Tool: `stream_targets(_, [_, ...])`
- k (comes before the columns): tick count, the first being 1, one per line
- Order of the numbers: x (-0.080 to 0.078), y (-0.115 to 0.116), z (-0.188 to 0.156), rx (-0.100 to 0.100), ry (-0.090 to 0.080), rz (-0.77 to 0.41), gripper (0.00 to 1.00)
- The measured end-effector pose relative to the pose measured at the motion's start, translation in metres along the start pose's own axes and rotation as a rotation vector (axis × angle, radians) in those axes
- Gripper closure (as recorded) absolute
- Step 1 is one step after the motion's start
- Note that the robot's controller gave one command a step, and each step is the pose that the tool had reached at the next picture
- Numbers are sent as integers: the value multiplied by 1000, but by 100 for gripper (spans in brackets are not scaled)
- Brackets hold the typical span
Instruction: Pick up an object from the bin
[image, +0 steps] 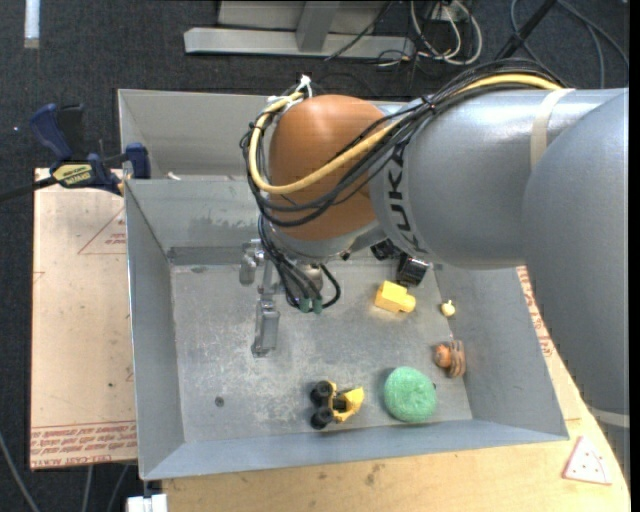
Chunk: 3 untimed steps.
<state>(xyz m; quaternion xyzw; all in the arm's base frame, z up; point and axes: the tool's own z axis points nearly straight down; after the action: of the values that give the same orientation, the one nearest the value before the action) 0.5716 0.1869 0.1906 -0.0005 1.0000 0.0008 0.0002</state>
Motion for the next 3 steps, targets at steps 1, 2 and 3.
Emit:
stream_targets(1, [6,-25,-12,0,2,57,0])
stream_targets(2, [32,-55,20,-1,-9,44,0])
stream_targets(3, [41,-64,81,0,-4,11,0])
